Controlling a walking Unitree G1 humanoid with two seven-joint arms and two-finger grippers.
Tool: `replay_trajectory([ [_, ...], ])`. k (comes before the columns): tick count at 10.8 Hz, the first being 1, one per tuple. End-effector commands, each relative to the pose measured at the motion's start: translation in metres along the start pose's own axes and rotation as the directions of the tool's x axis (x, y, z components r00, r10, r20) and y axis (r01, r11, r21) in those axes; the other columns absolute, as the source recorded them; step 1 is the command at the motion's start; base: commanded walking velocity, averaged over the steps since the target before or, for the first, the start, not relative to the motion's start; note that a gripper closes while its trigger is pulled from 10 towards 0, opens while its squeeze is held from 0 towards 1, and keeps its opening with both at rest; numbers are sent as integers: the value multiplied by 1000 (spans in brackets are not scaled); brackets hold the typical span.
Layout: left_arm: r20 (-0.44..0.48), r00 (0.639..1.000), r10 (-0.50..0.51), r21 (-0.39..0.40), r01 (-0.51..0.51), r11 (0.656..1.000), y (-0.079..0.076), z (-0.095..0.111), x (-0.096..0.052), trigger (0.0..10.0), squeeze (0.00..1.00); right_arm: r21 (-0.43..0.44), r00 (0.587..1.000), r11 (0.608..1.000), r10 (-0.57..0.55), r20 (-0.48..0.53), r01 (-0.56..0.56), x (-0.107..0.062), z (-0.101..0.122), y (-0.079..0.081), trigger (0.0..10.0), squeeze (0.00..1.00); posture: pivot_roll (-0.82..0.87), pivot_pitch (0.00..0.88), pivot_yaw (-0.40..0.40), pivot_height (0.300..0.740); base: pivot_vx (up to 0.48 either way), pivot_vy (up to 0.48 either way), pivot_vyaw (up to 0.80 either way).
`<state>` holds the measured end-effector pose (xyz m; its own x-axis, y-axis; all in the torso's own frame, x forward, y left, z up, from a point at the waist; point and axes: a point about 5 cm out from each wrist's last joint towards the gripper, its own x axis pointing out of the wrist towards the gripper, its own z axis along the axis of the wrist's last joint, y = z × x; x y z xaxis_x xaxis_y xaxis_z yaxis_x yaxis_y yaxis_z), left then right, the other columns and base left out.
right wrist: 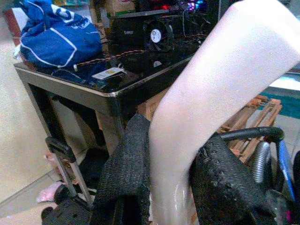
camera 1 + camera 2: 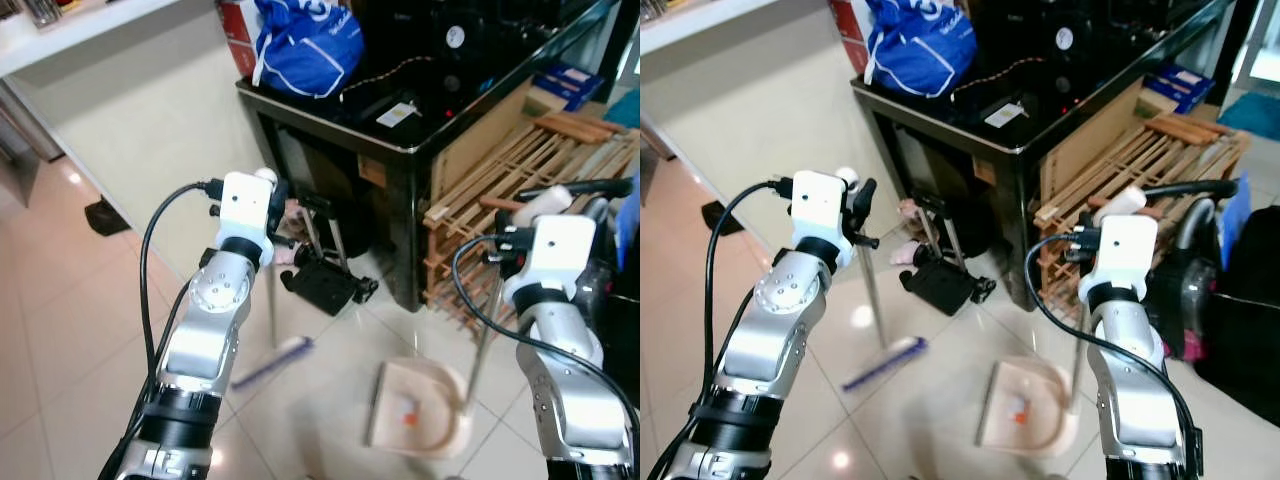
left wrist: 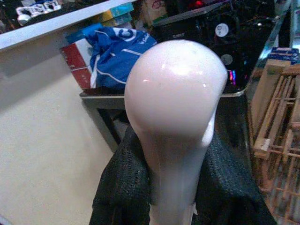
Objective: Sweep floor
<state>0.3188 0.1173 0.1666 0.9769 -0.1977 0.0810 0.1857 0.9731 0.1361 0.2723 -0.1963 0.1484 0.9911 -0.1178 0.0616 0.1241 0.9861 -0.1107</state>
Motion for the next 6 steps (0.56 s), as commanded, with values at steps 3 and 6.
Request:
replay_trajectory([
  [3,21,998,65,64,-67,996,22,6,1,10000,0,27,994,995,92,63,-93,12,15,21,10000,0,-63,0,163,740,0,0,0],
  [6,-6,993,119,85,-118,989,38,6,-19,10000,0,42,989,993,110,100,-115,16,21,26,10000,0,25,0,94,740,0,0,0],
])
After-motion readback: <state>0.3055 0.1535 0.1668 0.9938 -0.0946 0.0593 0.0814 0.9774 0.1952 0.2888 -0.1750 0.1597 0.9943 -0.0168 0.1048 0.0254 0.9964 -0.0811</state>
